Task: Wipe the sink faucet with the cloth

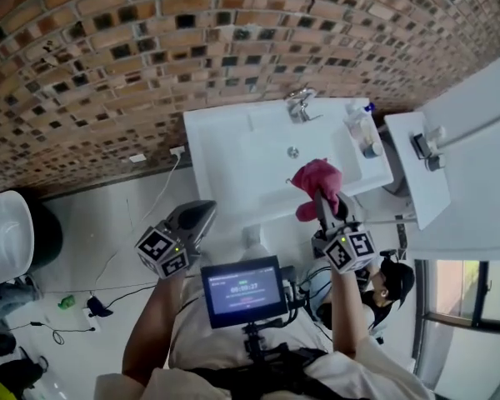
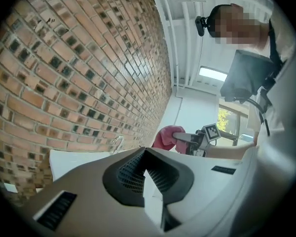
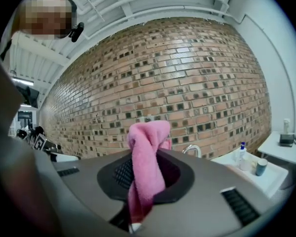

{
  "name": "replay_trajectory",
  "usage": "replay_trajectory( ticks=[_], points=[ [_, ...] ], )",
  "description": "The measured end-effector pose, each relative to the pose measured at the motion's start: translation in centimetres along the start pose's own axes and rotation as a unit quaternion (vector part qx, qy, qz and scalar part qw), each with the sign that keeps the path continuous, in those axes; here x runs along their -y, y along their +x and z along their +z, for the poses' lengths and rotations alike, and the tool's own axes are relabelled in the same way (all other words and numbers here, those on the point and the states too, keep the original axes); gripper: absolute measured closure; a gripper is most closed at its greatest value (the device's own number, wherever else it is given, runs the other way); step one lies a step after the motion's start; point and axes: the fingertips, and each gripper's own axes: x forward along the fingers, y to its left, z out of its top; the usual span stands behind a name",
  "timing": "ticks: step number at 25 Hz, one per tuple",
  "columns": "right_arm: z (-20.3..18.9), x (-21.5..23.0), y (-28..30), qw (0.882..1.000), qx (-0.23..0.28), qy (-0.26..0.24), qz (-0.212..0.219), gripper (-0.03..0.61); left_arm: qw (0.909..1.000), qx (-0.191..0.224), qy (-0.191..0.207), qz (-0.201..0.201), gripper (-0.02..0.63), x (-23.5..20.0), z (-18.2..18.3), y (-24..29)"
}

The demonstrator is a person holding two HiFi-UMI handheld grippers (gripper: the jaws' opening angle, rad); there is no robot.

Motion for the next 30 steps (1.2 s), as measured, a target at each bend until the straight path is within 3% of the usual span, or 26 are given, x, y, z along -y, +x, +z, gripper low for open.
replay_trajectory(
  ticks=[8, 14, 30],
  points=[
    [-2.8, -3.2, -4.7, 0.999, -0.011, -0.048, 0.0, 0.514, 0.9992, -0.038, 0.011, -0.004, 0.614, 1.5, -2.3, -1.8],
    [-4.6, -1.5, -7.5, 0.999, -0.02, -0.027, 0.004, 0.514, 0.9995, 0.005, 0.011, 0.028, 0.614, 3.7, -1.9, -1.2],
    [-9.2, 3.5, -11.7, 0.997, -0.061, 0.016, 0.05, 0.514, 0.9944, -0.011, -0.029, 0.101, 0.614, 7.0, -7.6, 3.4]
  ],
)
